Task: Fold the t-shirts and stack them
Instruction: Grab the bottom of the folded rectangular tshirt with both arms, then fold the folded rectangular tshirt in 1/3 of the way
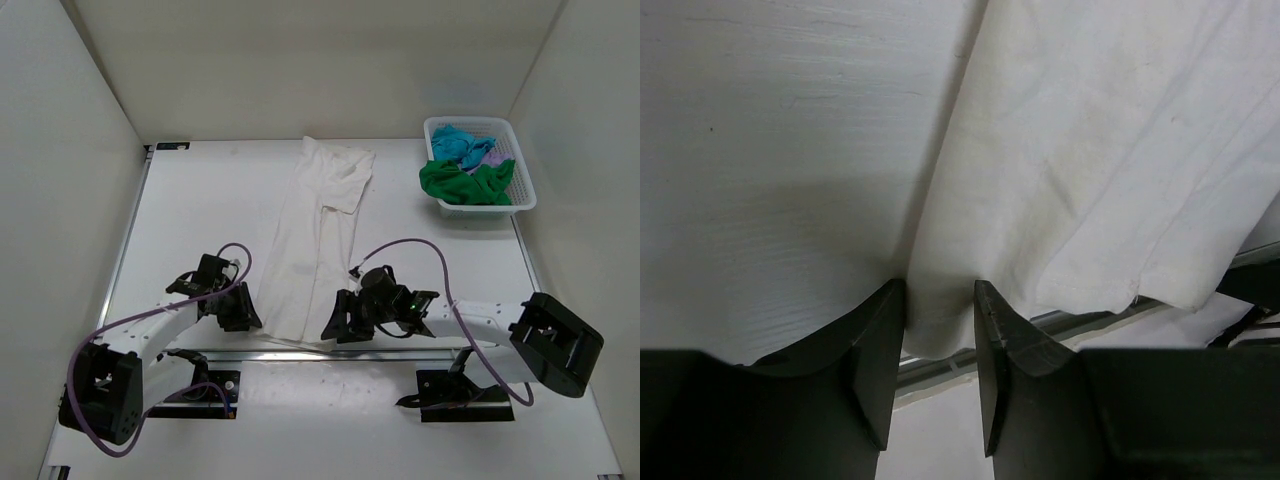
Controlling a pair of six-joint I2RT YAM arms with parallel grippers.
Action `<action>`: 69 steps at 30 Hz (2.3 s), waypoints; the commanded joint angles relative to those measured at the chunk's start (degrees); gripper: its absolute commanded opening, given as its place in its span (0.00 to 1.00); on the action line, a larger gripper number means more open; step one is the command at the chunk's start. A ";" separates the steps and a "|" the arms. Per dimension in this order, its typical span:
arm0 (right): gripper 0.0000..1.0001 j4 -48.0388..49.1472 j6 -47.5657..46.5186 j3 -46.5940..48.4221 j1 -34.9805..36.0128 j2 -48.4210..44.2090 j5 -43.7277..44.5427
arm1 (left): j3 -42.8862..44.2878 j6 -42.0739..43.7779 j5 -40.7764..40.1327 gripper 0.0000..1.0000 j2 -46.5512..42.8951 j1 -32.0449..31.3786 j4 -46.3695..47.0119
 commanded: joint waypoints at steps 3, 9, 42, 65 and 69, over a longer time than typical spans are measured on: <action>0.54 2.22 2.45 -1.74 0.99 -1.29 0.46 | -0.08 0.11 0.56 0.44 -0.74 -0.78 -1.44; 0.45 2.31 1.93 0.72 0.99 4.16 0.11 | 1.15 1.08 -0.59 0.65 -1.27 -1.92 -5.40; 0.00 -29.07 -14.40 12.22 -23.31 -15.55 -4.19 | 27.41 -3.67 0.73 0.00 3.20 -9.13 -12.79; 0.00 -22.03 -29.63 44.84 -41.54 28.23 -7.10 | 63.37 0.11 -8.32 0.00 46.71 -2.89 -4.17; 0.00 -23.07 -30.51 49.74 -41.90 32.89 -8.07 | 66.01 0.37 -9.47 0.00 50.84 -2.28 -4.26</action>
